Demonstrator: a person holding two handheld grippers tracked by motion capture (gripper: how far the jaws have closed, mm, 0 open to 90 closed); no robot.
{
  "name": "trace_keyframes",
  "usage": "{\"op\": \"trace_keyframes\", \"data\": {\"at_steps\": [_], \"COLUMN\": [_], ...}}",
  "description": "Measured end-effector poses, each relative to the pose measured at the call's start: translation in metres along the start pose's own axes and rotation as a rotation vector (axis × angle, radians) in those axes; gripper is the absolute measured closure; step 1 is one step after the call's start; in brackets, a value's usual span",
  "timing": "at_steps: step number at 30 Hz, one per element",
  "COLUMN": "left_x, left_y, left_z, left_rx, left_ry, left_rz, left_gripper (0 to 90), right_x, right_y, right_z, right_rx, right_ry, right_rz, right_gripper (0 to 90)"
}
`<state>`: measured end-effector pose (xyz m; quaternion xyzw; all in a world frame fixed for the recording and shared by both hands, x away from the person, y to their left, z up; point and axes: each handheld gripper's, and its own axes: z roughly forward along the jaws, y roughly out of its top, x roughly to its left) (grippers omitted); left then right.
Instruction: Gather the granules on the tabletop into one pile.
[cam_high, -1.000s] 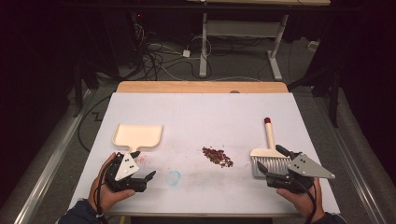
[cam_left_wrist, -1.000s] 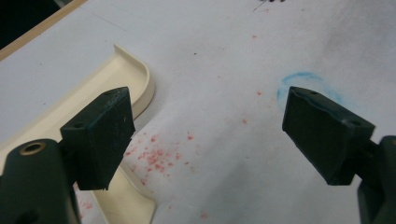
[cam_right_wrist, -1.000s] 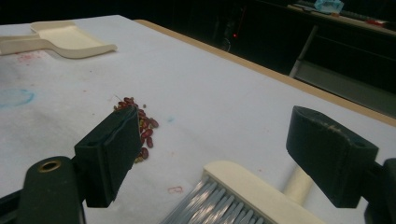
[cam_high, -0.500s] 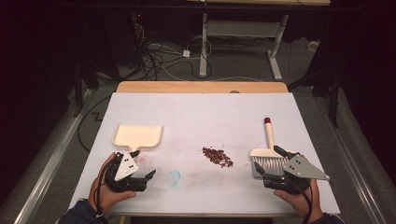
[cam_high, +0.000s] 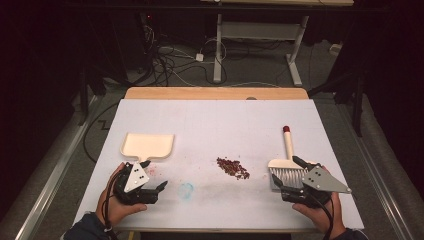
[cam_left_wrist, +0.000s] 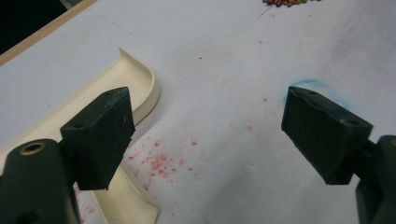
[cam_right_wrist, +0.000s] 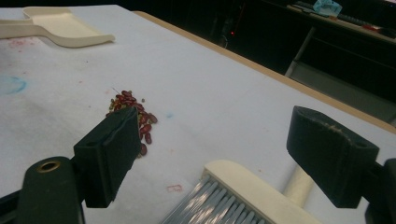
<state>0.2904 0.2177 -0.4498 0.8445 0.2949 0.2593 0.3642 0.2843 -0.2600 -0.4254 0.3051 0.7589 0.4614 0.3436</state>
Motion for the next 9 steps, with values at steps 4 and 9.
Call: {"op": "trace_keyframes", "data": {"at_steps": [4, 9], "left_x": [-0.0002, 0.0007], "left_y": [0.0002, 0.0006], "left_z": [-0.0004, 0.0008], "left_rx": [0.000, -0.001], "left_ry": [0.001, 0.001], "left_rz": [0.000, -0.003], "left_gripper": [16.8, 16.8], "right_x": [0.0005, 0.0006], "right_y": [0.0001, 0.0000], "right_z": [-0.0002, 0.0001], "right_rx": [-0.002, -0.002], "right_ry": [-0.003, -0.002], "right_rz": [-0.003, -0.007], "right_gripper": [18.1, 18.1]}}
